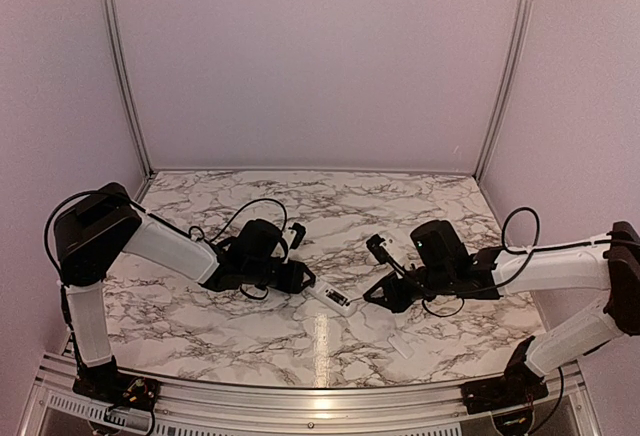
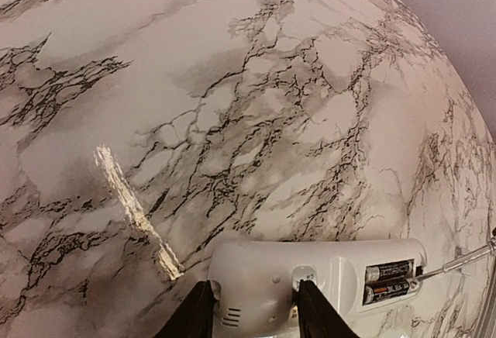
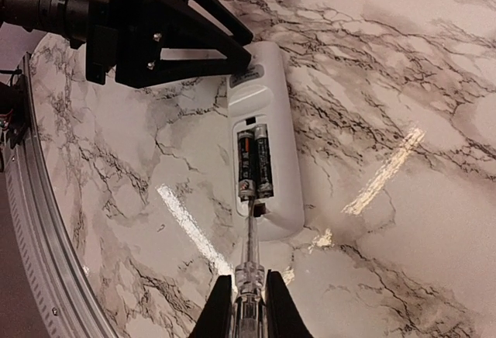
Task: Unload the batteries from the remote control
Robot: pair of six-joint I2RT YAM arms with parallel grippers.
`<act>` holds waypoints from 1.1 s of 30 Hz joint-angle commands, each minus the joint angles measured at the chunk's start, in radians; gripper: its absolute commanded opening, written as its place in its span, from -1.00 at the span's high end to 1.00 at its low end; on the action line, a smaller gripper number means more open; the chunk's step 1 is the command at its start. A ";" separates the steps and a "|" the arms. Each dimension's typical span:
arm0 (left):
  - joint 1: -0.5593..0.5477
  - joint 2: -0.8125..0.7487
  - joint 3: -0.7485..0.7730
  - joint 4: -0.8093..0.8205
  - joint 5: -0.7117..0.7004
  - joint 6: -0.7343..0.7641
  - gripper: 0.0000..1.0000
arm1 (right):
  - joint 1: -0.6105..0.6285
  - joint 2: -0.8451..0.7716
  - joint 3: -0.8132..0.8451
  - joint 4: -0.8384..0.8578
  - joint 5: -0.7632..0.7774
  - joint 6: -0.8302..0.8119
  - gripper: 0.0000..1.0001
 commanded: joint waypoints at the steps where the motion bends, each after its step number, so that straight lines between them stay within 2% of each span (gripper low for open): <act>1: -0.026 0.033 0.016 -0.036 0.065 0.006 0.22 | 0.015 -0.014 0.000 0.066 -0.058 0.011 1.00; 33: -0.032 0.039 0.023 -0.045 0.066 0.010 0.22 | 0.015 0.025 0.022 0.124 -0.116 0.013 1.00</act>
